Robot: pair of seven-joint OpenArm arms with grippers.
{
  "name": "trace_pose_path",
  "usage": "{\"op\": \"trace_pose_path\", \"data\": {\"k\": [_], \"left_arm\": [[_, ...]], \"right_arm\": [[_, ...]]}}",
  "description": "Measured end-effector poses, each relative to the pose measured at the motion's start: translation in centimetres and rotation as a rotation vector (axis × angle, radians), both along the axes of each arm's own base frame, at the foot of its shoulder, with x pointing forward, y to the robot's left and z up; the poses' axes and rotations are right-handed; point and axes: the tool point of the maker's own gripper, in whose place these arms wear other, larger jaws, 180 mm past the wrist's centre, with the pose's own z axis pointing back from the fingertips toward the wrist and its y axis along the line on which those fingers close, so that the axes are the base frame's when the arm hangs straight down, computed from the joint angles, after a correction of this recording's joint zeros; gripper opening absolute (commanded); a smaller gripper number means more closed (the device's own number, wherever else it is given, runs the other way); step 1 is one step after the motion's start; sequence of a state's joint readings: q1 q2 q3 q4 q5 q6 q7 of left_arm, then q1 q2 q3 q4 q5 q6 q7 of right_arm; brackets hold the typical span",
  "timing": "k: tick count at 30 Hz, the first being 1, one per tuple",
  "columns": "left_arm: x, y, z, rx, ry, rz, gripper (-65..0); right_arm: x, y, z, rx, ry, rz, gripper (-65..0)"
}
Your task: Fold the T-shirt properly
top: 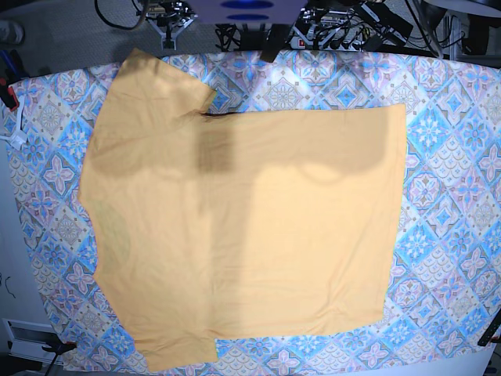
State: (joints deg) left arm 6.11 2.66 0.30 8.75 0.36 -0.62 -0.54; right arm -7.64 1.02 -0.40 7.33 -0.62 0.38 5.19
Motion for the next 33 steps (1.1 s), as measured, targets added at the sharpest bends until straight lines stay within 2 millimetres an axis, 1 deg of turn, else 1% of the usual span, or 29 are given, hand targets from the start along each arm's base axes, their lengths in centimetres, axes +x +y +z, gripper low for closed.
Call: {"op": "trace_pose_path", "data": {"k": [3,7,10,12,22,28,31,33], "left_arm": [[-0.6,0.5,0.0,0.012,0.006,-0.001,-65.0],[-0.9,0.4,0.0,0.01,0.01,0.0,-65.0],[-1.3,0.3,0.0,0.007,0.016,0.0,-65.0],[-1.7,0.4,0.0,0.009,0.023,-0.001,-65.0],[-1.5,0.4,0.0,0.011,0.019,0.0,-65.0],[-1.5,0.4,0.0,0.011,0.019,0.0,-65.0],[-2.0,0.6,0.1,0.013,0.023,-0.001,-65.0],[-2.6,0.9,0.1,0.017,0.034,-0.001,-65.0]], "right_arm": [[-0.2,-0.6,0.0,-0.007,0.004,0.001,-60.3],[-0.2,-1.2,0.0,-0.015,0.004,0.002,-61.2],[-0.2,-1.1,0.0,-0.014,0.004,0.002,-63.7],[-0.2,-0.8,0.0,-0.009,0.003,0.001,-63.6],[-0.2,-0.8,0.0,-0.009,0.004,0.001,-63.6],[-1.6,-0.8,0.1,-0.009,0.025,0.001,-63.6],[-2.2,-0.8,0.2,-0.01,0.029,0.002,-63.6],[-2.5,-0.9,0.2,-0.011,0.035,0.002,-63.6]]}}
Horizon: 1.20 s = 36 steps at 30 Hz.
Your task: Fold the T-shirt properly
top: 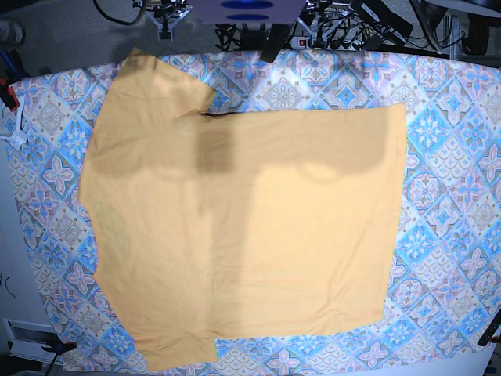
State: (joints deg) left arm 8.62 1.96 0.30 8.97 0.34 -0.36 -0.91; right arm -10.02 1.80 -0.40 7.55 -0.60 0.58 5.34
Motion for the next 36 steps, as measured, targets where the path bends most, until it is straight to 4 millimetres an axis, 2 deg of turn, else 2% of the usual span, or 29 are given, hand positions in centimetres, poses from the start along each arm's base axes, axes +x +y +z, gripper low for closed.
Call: {"op": "trace_pose_path", "data": {"k": [3,9,14,18,21,27,33,36], "left_arm": [[-1.0,0.6,0.0,0.009,0.016,-0.002,-65.0],[-1.8,1.6,0.1,0.024,0.027,-0.005,-65.0],[-2.6,2.9,0.6,0.044,-0.019,-0.077,-65.0],[-3.6,2.4,1.1,0.032,-0.057,-0.188,-65.0],[-4.3,2.0,1.4,0.025,-0.063,-0.184,-65.0],[-2.4,1.9,2.5,0.024,-0.209,-0.19,-65.0],[-3.3,2.6,3.7,0.029,-0.268,-0.206,-65.0],[-2.9,2.7,4.3,0.029,-0.312,-0.21,-65.0]], "right_arm": [[-0.7,0.0,0.1,0.0,0.004,0.0,-63.6],[-3.8,-0.2,0.5,-0.003,0.052,0.002,-63.6],[-3.7,-0.5,0.9,-0.011,-0.001,0.009,-63.6],[-3.9,-1.6,1.4,-0.027,-0.018,0.019,-63.9],[-4.3,-2.3,1.8,-0.042,-0.035,0.028,-63.9],[-3.7,-3.1,3.2,-0.056,-0.133,0.048,-63.9],[-3.3,-3.2,4.2,-0.061,-0.215,0.059,-63.9],[-3.8,-3.2,4.6,-0.062,-0.239,0.064,-64.0]]}}
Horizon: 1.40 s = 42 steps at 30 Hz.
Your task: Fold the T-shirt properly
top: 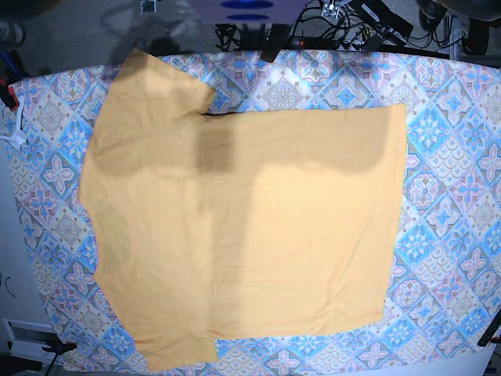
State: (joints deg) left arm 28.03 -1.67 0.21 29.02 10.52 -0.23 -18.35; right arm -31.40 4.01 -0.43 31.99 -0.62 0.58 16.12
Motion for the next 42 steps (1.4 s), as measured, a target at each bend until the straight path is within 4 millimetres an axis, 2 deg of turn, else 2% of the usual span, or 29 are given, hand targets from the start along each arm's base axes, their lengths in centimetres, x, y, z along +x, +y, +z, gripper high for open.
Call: {"op": "trace_pose_path", "data": {"k": [7,11,17,21,25,29,33,39,42], "left_arm": [[1.2,0.1,1.0,-0.016,-0.101,-0.021,-65.0],[1.9,0.5,2.0,-0.022,-0.183,-0.032,-65.0],[1.6,-0.6,3.4,-0.059,-0.265,-0.041,-65.0],[2.1,-0.5,4.1,-0.063,-0.315,-0.047,-65.0],[2.3,-0.4,5.3,-0.074,-0.366,-0.071,-65.0],[4.1,0.6,7.4,-0.057,-0.46,-0.096,-65.0],[6.1,0.1,8.9,-0.065,-0.538,-0.096,-65.0],[4.9,-0.1,9.2,-0.068,-0.521,-0.107,-65.0],[5.9,-0.4,10.1,-0.081,-0.586,-0.112,-65.0]], "right_arm": [[-0.1,0.0,1.5,-0.001,-0.115,0.019,-64.0],[0.4,-1.1,2.6,-0.017,-0.19,0.044,-64.0],[0.6,-1.4,2.9,-0.019,-0.211,0.056,-64.0],[1.0,-1.9,3.7,-0.028,-0.267,0.071,-64.0],[0.7,-1.6,4.3,-0.022,-0.297,0.071,-64.0],[0.9,-1.6,5.0,-0.023,-0.342,0.078,-64.0],[2.1,-1.5,5.7,-0.02,-0.415,0.09,-64.0],[1.0,-1.3,7.1,-0.016,-0.445,0.101,-64.0],[1.5,-1.5,7.9,-0.019,-0.485,0.113,-64.0]]}}
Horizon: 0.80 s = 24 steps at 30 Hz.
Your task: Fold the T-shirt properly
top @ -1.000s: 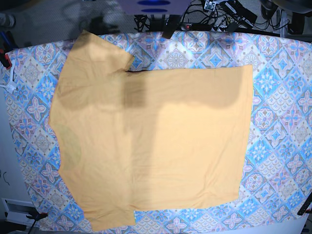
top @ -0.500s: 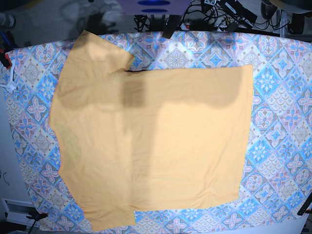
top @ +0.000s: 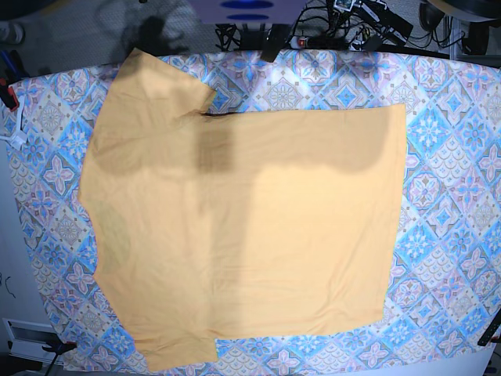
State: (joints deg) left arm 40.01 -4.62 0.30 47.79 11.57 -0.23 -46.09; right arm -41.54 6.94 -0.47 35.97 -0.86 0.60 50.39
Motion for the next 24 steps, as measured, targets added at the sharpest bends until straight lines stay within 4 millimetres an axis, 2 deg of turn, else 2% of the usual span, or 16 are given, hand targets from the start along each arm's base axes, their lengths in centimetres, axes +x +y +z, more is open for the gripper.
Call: {"op": "trace_pose_path", "data": {"k": [4,9,15,19,24], "left_arm": [[0.5,-0.2,0.7,-0.012,-0.047,-0.006,-65.0],[0.5,-0.5,1.7,-0.028,-0.096,-0.013,-65.0],[1.5,-0.8,3.2,-0.041,-0.168,-0.022,-65.0],[2.0,-1.1,4.8,-0.039,-0.216,-0.064,-65.0],[1.7,-1.4,4.8,-0.034,-0.214,-0.096,-65.0]], "right_arm": [[1.3,-0.5,0.8,-0.009,-0.049,0.014,-64.0],[1.2,-0.1,1.8,-0.004,-0.068,0.017,-64.0],[3.3,0.1,3.3,-0.002,-0.147,0.033,-64.0],[2.9,0.2,3.6,-0.002,-0.144,0.036,-64.0],[3.0,0.3,4.2,0.001,-0.159,0.041,-64.0]]}}
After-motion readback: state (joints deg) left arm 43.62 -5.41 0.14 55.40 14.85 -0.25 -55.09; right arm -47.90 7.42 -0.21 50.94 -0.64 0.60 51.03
